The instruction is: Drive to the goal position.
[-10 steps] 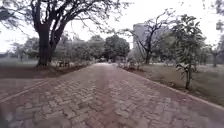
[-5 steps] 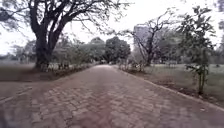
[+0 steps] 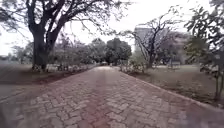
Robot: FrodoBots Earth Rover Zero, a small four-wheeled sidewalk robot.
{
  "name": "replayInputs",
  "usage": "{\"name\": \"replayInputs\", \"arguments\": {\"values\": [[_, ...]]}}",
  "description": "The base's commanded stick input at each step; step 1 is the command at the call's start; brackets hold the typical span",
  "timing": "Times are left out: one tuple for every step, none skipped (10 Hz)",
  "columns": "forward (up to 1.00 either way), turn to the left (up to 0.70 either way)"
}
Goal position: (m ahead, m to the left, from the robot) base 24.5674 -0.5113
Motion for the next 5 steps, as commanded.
{"name": "replayInputs", "arguments": {"values": [[0.7,0.0],[0.7,0.0],[0.7,0.0],[0.7,0.0],[0.7,0.0]]}}
